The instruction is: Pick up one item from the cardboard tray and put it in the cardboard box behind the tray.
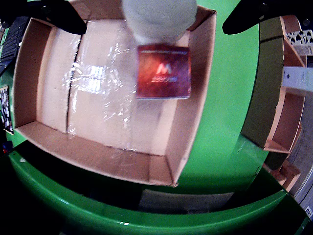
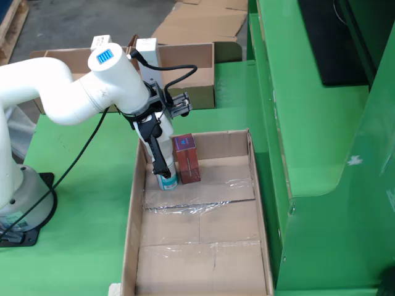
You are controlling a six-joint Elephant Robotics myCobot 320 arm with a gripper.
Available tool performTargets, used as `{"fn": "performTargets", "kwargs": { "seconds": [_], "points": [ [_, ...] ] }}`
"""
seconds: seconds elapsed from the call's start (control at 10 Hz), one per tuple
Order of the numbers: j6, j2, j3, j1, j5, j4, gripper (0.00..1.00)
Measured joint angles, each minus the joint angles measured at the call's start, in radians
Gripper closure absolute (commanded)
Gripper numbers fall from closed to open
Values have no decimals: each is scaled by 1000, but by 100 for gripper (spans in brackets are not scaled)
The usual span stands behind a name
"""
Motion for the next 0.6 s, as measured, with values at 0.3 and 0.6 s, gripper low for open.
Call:
{"fn": "performTargets", "kwargs": {
  "seconds": [0.3, 0.6],
  "points": [
    [-8, -3, -9, -20, 9, 3, 0],
    [-12, -5, -8, -21, 12, 2, 0]
  ]
}}
